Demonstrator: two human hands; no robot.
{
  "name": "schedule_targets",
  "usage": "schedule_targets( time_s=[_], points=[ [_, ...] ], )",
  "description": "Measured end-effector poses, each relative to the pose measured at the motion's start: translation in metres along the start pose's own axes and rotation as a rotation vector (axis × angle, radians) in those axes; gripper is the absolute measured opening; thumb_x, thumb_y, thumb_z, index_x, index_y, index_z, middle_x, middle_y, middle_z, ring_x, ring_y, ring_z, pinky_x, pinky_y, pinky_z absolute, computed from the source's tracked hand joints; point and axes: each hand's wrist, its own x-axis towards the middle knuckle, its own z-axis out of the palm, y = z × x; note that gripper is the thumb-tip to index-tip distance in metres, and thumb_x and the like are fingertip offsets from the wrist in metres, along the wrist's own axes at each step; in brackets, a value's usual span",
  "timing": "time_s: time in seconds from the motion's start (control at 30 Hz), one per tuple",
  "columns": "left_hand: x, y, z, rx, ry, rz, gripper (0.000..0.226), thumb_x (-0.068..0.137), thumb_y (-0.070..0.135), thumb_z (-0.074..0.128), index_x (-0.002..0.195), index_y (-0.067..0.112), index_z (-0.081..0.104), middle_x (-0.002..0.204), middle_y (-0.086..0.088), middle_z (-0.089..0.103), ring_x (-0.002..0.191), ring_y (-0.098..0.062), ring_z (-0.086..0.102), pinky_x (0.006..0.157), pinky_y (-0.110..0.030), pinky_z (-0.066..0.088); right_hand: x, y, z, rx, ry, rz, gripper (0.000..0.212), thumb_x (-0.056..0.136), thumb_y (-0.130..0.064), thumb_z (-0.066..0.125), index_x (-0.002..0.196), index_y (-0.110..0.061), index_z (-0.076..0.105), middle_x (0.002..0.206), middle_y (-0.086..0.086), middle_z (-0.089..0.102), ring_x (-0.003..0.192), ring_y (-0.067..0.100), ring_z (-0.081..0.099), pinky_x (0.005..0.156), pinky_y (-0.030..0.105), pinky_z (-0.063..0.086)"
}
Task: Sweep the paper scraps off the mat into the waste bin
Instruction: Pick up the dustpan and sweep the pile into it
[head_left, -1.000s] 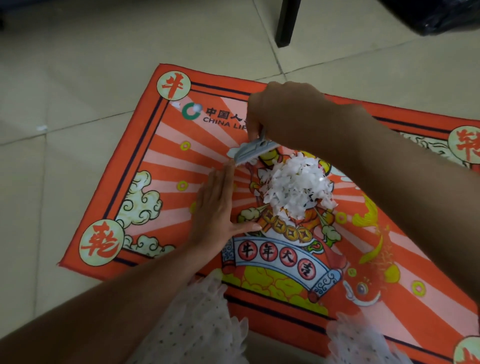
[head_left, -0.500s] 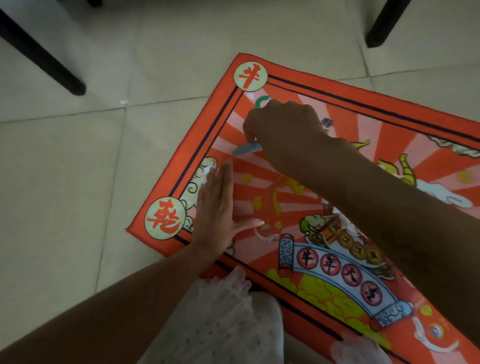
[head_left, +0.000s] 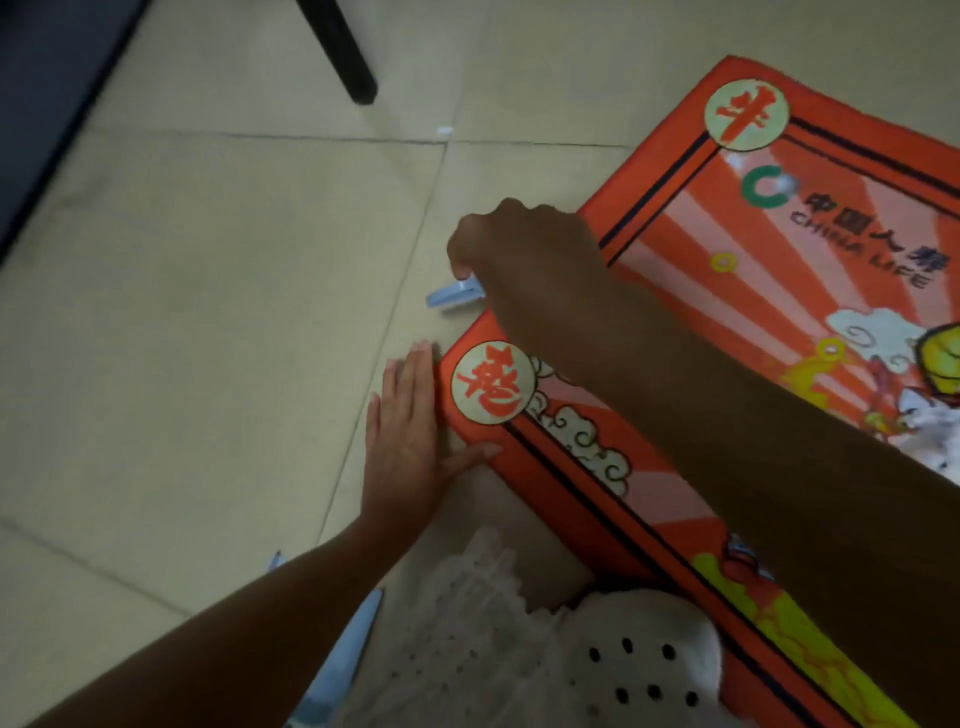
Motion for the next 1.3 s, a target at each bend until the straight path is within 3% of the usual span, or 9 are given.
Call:
schedule_targets(
  time_s=[0.13, 0.3, 0.47, 0.57, 0.7, 0.8, 0.93, 1.03, 1.3],
  points=[
    [-0.024, -0.018, -0.011, -0.001, 0.043, -0.1, 0.117, 0.068, 0.089, 0.038, 0.157, 0.025, -0.003, 0.165, 0.004, -0.001, 0.147, -0.011, -0.011, 0.12, -0.042, 0.001, 0.011, -0.035, 0.008, 0.045, -0.002, -0.084, 0.031, 0.092, -0.01, 0.052, 0.123, -0.013, 0.051, 0.117, 0.009, 0.053, 0.09, 0.026, 0.052, 0.073, 0.031, 0.033],
    [-0.061, -0.043, -0.018, 0.012, 0.02, -0.233, 0.118, 0.066, 0.091, 0.039, 0.156, 0.028, -0.005, 0.165, 0.005, -0.002, 0.151, -0.019, -0.008, 0.122, -0.049, 0.004, 0.018, -0.072, 0.017, 0.059, -0.048, -0.145, 0.033, 0.094, -0.014, 0.051, 0.127, -0.016, 0.048, 0.124, 0.008, 0.05, 0.112, 0.029, 0.053, 0.078, 0.03, 0.033],
    [-0.107, -0.061, -0.022, 0.103, -0.026, -0.386, 0.135, 0.046, 0.103, 0.026, 0.154, 0.032, -0.013, 0.163, 0.008, -0.013, 0.149, -0.018, -0.017, 0.118, -0.049, -0.006, 0.008, -0.098, 0.025, 0.031, -0.081, -0.188, 0.034, 0.092, -0.013, 0.054, 0.125, -0.017, 0.048, 0.122, 0.007, 0.051, 0.11, 0.027, 0.053, 0.077, 0.029, 0.032],
    [-0.127, -0.065, -0.022, 0.075, -0.066, -0.458, 0.132, 0.05, 0.096, 0.038, 0.153, 0.032, -0.014, 0.162, 0.008, -0.018, 0.143, -0.013, -0.025, 0.118, -0.05, -0.009, -0.003, -0.105, 0.029, 0.018, -0.087, -0.214, 0.033, 0.093, -0.014, 0.053, 0.125, -0.018, 0.048, 0.123, 0.007, 0.05, 0.11, 0.026, 0.053, 0.077, 0.029, 0.032],
    [-0.147, -0.064, -0.024, 0.04, -0.127, -0.52, 0.128, 0.056, 0.091, 0.046, 0.153, 0.034, -0.014, 0.161, 0.008, -0.022, 0.147, -0.022, -0.023, 0.119, -0.051, -0.01, -0.015, -0.115, 0.035, -0.009, -0.104, -0.245, 0.038, 0.09, -0.01, 0.056, 0.125, -0.019, 0.048, 0.122, 0.006, 0.05, 0.109, 0.025, 0.053, 0.077, 0.029, 0.033],
    [-0.156, -0.062, -0.026, 0.008, -0.143, -0.564, 0.121, 0.053, 0.078, 0.038, 0.152, 0.037, -0.017, 0.161, 0.007, -0.024, 0.147, -0.025, -0.024, 0.119, -0.053, -0.009, -0.024, -0.124, 0.038, -0.026, -0.123, -0.279, 0.035, 0.092, -0.016, 0.056, 0.126, -0.018, 0.047, 0.122, 0.007, 0.05, 0.109, 0.025, 0.053, 0.077, 0.029, 0.033],
    [-0.157, -0.065, -0.026, 0.033, -0.167, -0.576, 0.119, 0.066, 0.075, 0.057, 0.15, 0.041, -0.02, 0.161, 0.009, -0.025, 0.148, -0.029, -0.02, 0.119, -0.057, -0.006, -0.032, -0.131, 0.039, -0.014, -0.136, -0.332, 0.034, 0.094, -0.019, 0.053, 0.127, -0.017, 0.046, 0.124, 0.007, 0.049, 0.11, 0.025, 0.052, 0.078, 0.028, 0.033],
    [-0.145, -0.076, -0.023, 0.08, -0.132, -0.566, 0.123, 0.054, 0.088, 0.044, 0.15, 0.044, -0.02, 0.162, 0.009, -0.019, 0.15, -0.029, -0.01, 0.119, -0.059, -0.002, -0.031, -0.129, 0.037, -0.008, -0.136, -0.319, 0.034, 0.093, -0.019, 0.054, 0.127, -0.017, 0.046, 0.122, 0.007, 0.05, 0.1, 0.023, 0.05, 0.078, 0.028, 0.034],
    [-0.114, -0.082, -0.019, 0.166, -0.062, -0.455, 0.124, 0.06, 0.088, 0.054, 0.151, 0.042, -0.017, 0.164, 0.007, -0.012, 0.15, -0.03, -0.001, 0.119, -0.058, 0.002, -0.02, -0.118, 0.039, 0.006, -0.124, -0.291, 0.032, 0.093, -0.019, 0.056, 0.124, -0.016, 0.049, 0.117, 0.007, 0.052, 0.087, 0.02, 0.043, 0.075, 0.028, 0.035]
  ],
)
